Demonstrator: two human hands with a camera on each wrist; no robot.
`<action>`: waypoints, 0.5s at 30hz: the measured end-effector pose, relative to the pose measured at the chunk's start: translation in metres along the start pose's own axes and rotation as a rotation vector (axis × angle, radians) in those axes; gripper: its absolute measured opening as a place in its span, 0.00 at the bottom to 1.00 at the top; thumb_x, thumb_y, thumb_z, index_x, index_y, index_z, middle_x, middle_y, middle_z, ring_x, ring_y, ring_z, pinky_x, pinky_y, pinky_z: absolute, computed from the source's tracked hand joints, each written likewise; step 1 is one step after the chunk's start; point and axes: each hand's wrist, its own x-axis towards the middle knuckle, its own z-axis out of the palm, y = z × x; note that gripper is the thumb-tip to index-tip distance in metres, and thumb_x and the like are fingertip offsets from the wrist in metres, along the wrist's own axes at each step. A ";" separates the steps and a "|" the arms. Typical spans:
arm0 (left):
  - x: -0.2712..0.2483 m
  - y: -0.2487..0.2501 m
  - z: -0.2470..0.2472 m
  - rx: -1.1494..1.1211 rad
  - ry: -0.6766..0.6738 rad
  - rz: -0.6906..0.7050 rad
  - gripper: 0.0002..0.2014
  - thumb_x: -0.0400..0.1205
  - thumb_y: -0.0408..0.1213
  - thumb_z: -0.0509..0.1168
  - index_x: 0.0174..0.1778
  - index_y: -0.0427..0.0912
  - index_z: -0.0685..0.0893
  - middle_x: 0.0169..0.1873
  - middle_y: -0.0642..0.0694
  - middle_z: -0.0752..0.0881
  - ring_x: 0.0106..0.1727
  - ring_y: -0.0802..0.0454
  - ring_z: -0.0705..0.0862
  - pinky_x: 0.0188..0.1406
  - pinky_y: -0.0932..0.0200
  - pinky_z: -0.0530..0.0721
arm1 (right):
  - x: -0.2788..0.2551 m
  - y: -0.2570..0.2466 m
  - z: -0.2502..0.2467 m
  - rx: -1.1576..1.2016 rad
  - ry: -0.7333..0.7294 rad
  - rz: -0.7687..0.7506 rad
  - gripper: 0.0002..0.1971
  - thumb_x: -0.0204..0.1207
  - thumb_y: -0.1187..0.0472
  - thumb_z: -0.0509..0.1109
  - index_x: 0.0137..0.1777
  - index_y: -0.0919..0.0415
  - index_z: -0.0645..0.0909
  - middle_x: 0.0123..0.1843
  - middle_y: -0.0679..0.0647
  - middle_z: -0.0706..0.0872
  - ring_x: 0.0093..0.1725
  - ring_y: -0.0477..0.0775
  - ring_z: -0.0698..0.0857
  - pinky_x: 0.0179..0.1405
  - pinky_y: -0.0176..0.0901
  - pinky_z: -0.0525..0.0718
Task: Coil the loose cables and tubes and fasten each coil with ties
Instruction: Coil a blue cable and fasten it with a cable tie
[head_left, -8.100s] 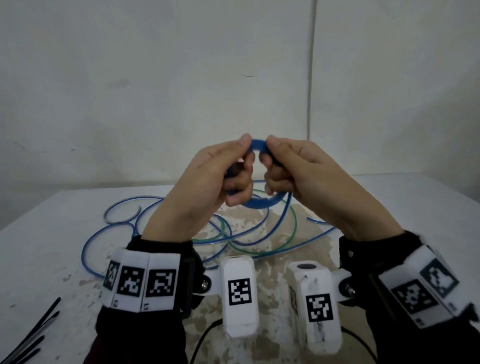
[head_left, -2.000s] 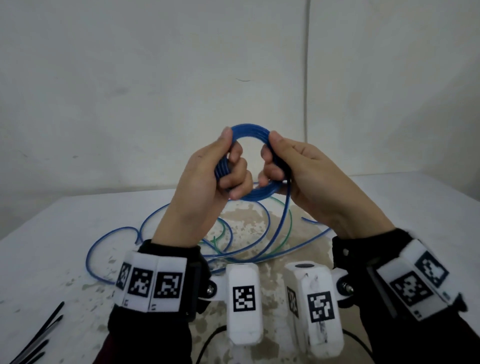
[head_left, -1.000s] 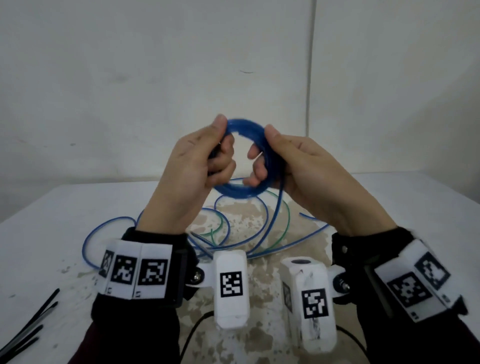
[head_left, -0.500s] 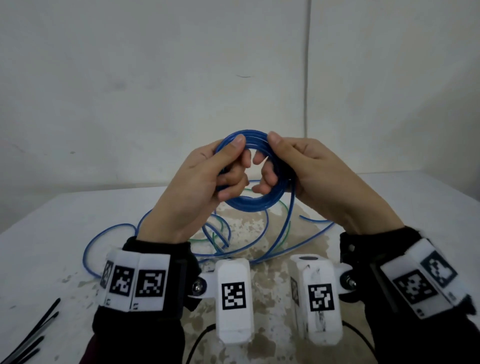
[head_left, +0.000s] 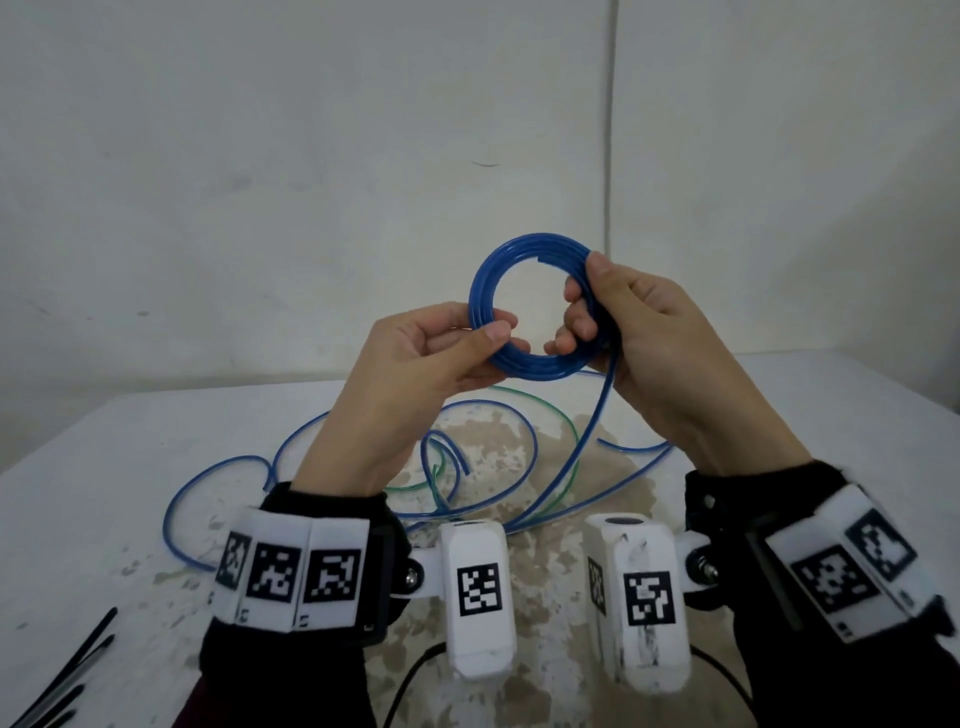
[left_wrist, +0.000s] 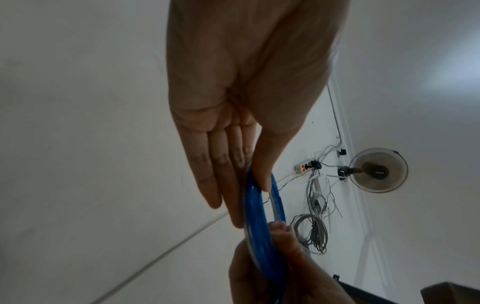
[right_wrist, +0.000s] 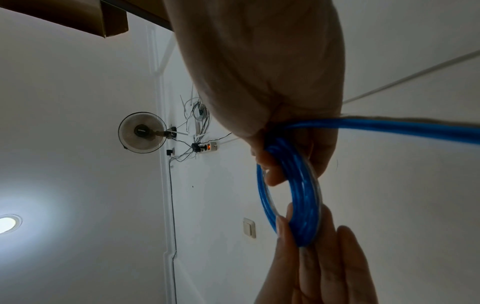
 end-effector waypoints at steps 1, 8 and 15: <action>0.000 0.000 0.002 0.001 0.012 0.015 0.06 0.80 0.30 0.66 0.50 0.36 0.87 0.39 0.39 0.92 0.41 0.50 0.90 0.47 0.61 0.87 | 0.000 0.000 0.000 0.005 0.006 0.000 0.17 0.87 0.54 0.53 0.41 0.62 0.77 0.23 0.47 0.75 0.28 0.48 0.81 0.47 0.50 0.82; 0.000 0.000 0.003 -0.060 -0.079 -0.055 0.12 0.74 0.35 0.68 0.53 0.37 0.86 0.44 0.38 0.92 0.45 0.47 0.90 0.51 0.57 0.87 | 0.001 -0.002 -0.001 0.070 0.056 -0.014 0.17 0.87 0.55 0.54 0.40 0.62 0.75 0.21 0.46 0.71 0.23 0.45 0.75 0.37 0.39 0.84; 0.001 -0.004 0.009 -0.112 -0.056 -0.022 0.09 0.73 0.33 0.68 0.48 0.36 0.86 0.39 0.42 0.92 0.43 0.48 0.91 0.48 0.61 0.87 | 0.000 -0.003 0.001 0.084 0.057 0.025 0.16 0.86 0.55 0.55 0.42 0.61 0.78 0.26 0.48 0.85 0.32 0.45 0.86 0.43 0.37 0.87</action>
